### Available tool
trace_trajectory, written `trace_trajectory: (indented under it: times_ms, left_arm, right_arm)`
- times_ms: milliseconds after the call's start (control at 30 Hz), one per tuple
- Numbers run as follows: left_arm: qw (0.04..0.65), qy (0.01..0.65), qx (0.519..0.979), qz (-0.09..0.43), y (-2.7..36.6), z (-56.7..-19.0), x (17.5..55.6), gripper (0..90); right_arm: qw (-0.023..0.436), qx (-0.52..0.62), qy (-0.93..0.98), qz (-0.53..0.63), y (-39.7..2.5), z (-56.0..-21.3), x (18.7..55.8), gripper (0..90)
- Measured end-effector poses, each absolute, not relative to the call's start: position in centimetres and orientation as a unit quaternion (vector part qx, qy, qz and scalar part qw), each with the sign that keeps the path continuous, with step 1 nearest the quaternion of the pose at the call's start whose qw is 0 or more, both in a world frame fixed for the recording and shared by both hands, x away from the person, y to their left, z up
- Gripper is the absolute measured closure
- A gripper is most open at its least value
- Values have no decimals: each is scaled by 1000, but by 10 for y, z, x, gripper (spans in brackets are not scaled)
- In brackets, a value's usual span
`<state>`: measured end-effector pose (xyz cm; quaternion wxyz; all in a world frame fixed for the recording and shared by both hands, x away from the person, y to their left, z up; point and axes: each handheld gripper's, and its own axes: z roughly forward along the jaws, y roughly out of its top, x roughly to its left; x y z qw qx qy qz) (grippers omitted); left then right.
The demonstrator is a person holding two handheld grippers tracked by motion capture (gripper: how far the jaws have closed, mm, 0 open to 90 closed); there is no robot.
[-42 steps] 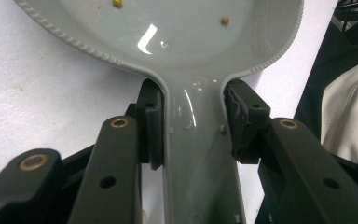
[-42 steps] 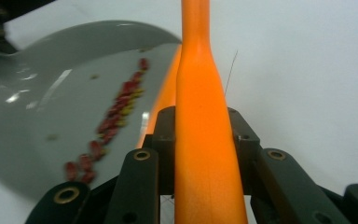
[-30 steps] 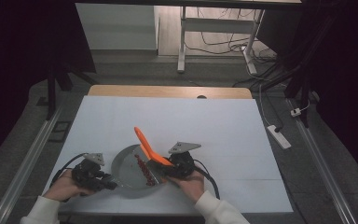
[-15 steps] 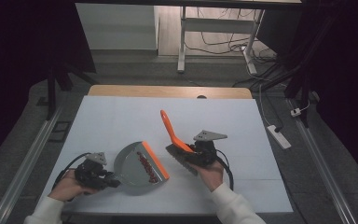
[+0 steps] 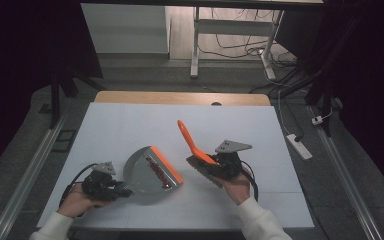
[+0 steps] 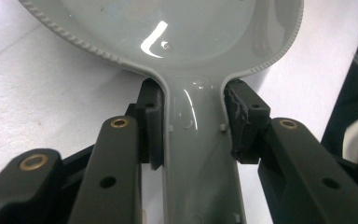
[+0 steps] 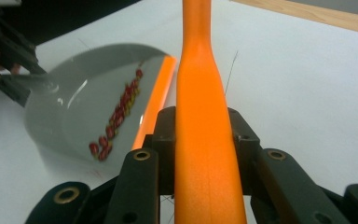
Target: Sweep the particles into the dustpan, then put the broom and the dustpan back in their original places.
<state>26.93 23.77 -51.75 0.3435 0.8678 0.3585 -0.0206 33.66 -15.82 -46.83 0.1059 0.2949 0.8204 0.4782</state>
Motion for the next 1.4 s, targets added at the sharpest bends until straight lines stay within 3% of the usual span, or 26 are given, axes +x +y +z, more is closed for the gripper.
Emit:
trace_trajectory:
  times_ms: [433,633,1167,1400]
  left_arm:
    - [368,444,817,12,231,-514,254,616]
    - [368,499,784,22,233,-515,246,616]
    - [363,611,700,69,242,-522,238,615]
    - [350,643,679,65,243,-529,245,616]
  right_arm:
    - [115,296,831,457,-207,-469,323,702]
    - [98,321,824,457,-232,-473,318,702]
    - [57,343,825,446,-238,-478,313,702]
    - [47,370,821,433,-243,-484,317,702]
